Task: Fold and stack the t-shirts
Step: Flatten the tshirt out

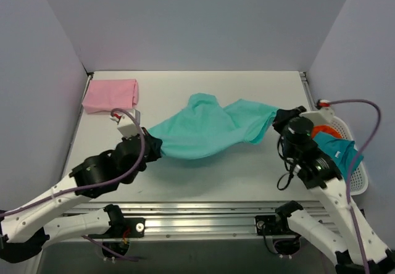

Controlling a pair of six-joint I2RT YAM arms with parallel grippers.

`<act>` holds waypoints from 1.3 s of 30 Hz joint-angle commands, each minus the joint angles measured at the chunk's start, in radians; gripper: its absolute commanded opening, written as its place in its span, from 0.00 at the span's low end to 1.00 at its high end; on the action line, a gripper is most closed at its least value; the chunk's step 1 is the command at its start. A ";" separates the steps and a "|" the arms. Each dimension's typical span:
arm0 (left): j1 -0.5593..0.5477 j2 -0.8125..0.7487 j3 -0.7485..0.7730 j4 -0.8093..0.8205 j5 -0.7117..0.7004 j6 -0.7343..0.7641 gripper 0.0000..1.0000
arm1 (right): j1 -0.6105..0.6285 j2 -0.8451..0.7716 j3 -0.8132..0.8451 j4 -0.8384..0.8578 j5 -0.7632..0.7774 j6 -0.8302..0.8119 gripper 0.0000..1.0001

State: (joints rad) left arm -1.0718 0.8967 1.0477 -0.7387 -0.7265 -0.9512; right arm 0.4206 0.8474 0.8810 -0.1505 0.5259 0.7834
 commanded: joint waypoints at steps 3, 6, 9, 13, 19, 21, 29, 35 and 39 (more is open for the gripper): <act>-0.010 -0.033 0.266 -0.116 0.037 0.328 0.02 | 0.003 -0.295 0.136 -0.092 -0.007 -0.132 0.00; -0.014 -0.041 0.406 -0.107 0.114 0.428 0.02 | -0.002 -0.421 0.223 0.006 -0.137 -0.214 0.00; -0.016 -0.071 0.501 -0.047 0.150 0.505 0.02 | -0.031 -0.478 0.329 0.046 -0.242 -0.256 0.00; -0.014 -0.097 0.561 0.063 0.185 0.575 0.02 | -0.129 -0.423 0.467 0.055 -0.340 -0.265 0.00; -0.014 0.000 0.646 0.148 0.040 0.670 0.02 | -0.230 -0.181 0.590 0.077 -0.392 -0.211 0.00; -0.013 0.037 0.652 0.180 -0.030 0.692 0.02 | -0.230 -0.105 0.602 0.107 -0.383 -0.208 0.00; 0.523 0.330 0.577 0.263 0.373 0.533 0.02 | -0.229 0.266 0.527 0.256 -0.281 -0.222 0.00; 0.804 0.735 0.436 0.522 0.611 0.431 0.02 | -0.226 0.657 0.478 0.382 -0.204 -0.220 0.00; 0.897 1.089 0.561 0.617 0.772 0.370 0.03 | -0.218 1.009 0.626 0.385 -0.179 -0.197 0.00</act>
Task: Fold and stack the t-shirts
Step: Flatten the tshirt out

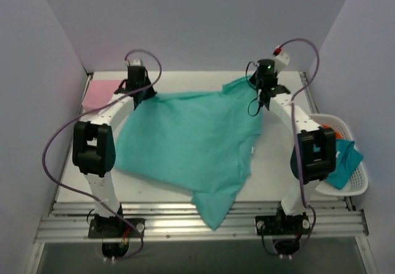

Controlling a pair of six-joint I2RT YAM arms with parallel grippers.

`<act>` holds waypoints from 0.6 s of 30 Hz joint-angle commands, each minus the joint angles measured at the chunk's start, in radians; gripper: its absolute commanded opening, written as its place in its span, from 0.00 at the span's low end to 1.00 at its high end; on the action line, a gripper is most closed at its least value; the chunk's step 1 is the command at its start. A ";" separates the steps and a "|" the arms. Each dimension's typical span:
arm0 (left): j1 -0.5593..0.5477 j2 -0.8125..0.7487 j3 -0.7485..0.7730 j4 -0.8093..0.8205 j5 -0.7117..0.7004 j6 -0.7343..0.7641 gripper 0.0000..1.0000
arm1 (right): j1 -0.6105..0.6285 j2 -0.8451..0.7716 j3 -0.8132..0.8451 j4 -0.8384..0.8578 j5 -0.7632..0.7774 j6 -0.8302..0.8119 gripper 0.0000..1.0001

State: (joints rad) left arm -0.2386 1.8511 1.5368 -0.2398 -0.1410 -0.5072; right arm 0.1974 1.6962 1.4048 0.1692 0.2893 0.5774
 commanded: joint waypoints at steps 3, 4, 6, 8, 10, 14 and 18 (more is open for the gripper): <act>0.123 0.411 0.290 0.113 0.322 -0.166 0.93 | 0.008 0.507 0.381 -0.026 0.080 0.018 0.00; 0.134 0.513 0.352 0.108 0.345 -0.175 0.94 | 0.010 0.573 0.472 -0.060 0.089 0.018 0.00; 0.142 0.580 0.523 0.052 0.342 -0.175 0.94 | 0.013 0.734 0.752 -0.175 0.097 0.013 0.54; 0.151 0.609 0.606 0.034 0.348 -0.154 0.94 | 0.025 0.790 0.880 -0.226 0.129 -0.017 0.97; 0.159 0.571 0.646 0.039 0.325 -0.145 0.94 | 0.037 0.787 0.931 -0.194 0.162 -0.048 1.00; 0.177 0.467 0.668 0.043 0.284 -0.152 0.94 | 0.065 0.680 0.876 -0.073 0.223 -0.111 1.00; 0.176 0.353 0.640 0.014 0.253 -0.126 0.94 | 0.117 0.466 0.728 -0.013 0.299 -0.166 1.00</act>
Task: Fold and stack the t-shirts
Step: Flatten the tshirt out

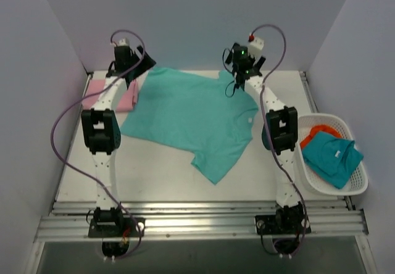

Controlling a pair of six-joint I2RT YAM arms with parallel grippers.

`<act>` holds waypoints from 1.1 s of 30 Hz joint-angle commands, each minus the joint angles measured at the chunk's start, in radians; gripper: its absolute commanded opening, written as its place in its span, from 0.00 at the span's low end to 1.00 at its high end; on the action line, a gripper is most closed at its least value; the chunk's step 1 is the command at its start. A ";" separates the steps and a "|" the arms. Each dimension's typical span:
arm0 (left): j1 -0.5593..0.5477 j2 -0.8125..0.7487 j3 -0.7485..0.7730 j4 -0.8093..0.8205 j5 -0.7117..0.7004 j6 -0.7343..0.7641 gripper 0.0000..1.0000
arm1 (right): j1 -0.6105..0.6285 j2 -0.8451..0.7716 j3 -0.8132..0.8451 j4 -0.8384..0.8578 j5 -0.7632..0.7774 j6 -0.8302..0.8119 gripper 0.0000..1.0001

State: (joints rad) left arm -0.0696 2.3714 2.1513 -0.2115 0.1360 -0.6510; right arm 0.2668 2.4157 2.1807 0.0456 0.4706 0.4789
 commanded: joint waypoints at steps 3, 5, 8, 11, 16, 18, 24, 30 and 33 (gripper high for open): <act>0.001 -0.296 -0.114 -0.014 -0.075 0.028 0.94 | 0.069 -0.437 -0.232 0.103 0.172 -0.039 1.00; 0.002 -0.415 -0.278 -0.005 -0.111 0.022 0.94 | 0.094 -0.539 -0.418 0.091 0.197 0.021 1.00; -0.007 -0.575 -0.535 0.052 -0.125 0.005 0.94 | 0.135 -0.737 -0.694 0.080 0.209 0.128 1.00; -0.045 -0.707 -0.753 0.084 -0.180 0.011 0.94 | 0.190 -0.900 -0.892 0.068 0.172 0.252 0.99; -0.094 -0.840 -0.984 0.098 -0.219 0.040 0.94 | 0.374 -1.047 -1.174 -0.144 0.264 0.443 0.99; -0.095 -0.876 -1.085 0.115 -0.213 0.042 0.94 | 0.464 -1.082 -1.228 -0.229 0.298 0.579 0.99; -0.095 -0.988 -1.235 0.152 -0.194 0.044 0.94 | 0.636 -1.159 -1.440 -0.343 0.267 0.843 1.00; -0.095 -1.040 -1.277 0.147 -0.182 0.059 0.94 | 0.752 -1.142 -1.533 -0.434 0.206 1.092 1.00; -0.093 -1.042 -1.286 0.164 -0.170 0.051 0.94 | 0.839 -1.135 -1.559 -0.414 0.206 1.168 0.98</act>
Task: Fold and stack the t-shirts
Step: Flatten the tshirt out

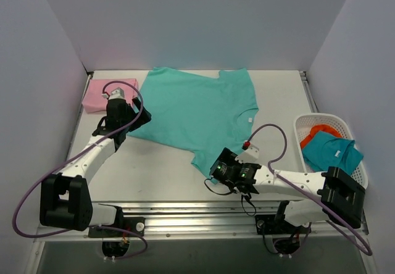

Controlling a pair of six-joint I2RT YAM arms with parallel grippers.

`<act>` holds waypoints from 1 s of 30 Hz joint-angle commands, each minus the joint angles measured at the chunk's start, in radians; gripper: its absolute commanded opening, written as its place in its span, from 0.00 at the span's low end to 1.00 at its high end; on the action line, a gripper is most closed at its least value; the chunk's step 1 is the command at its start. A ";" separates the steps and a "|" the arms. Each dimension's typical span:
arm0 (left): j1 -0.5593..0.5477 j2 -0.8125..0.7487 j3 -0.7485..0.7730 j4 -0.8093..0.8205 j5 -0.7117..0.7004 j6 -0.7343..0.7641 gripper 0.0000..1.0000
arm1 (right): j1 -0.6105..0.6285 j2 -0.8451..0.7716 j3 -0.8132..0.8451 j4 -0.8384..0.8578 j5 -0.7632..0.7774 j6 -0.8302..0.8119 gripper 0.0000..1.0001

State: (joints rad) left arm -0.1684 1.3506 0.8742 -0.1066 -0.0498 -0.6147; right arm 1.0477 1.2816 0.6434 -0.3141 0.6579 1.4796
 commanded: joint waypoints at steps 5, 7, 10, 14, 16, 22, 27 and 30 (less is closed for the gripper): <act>0.003 0.004 -0.003 0.079 0.033 0.009 0.94 | 0.094 0.067 -0.034 -0.005 0.016 0.208 0.96; 0.004 0.012 -0.001 0.079 0.028 0.009 0.94 | 0.092 0.103 -0.036 0.021 0.014 0.208 0.95; 0.004 0.012 -0.003 0.082 0.024 0.012 0.94 | 0.094 0.145 -0.033 0.050 0.022 0.206 0.91; 0.006 0.010 -0.007 0.082 0.015 0.012 0.94 | 0.083 0.200 -0.036 0.105 0.029 0.188 0.83; 0.006 0.008 -0.009 0.082 0.010 0.015 0.94 | 0.060 0.222 -0.042 0.166 0.017 0.154 0.72; 0.010 0.008 -0.009 0.071 -0.004 0.024 0.94 | 0.009 0.309 -0.056 0.276 -0.033 0.084 0.37; 0.018 -0.007 -0.015 0.065 -0.010 0.026 0.94 | 0.011 0.228 -0.115 0.242 -0.012 0.140 0.00; 0.020 -0.021 -0.024 0.064 -0.015 0.023 0.94 | 0.009 0.127 -0.128 0.158 0.045 0.186 0.00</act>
State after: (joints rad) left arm -0.1551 1.3613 0.8585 -0.0708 -0.0490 -0.6064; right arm 1.0595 1.4830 0.5518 0.0074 0.6853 1.6043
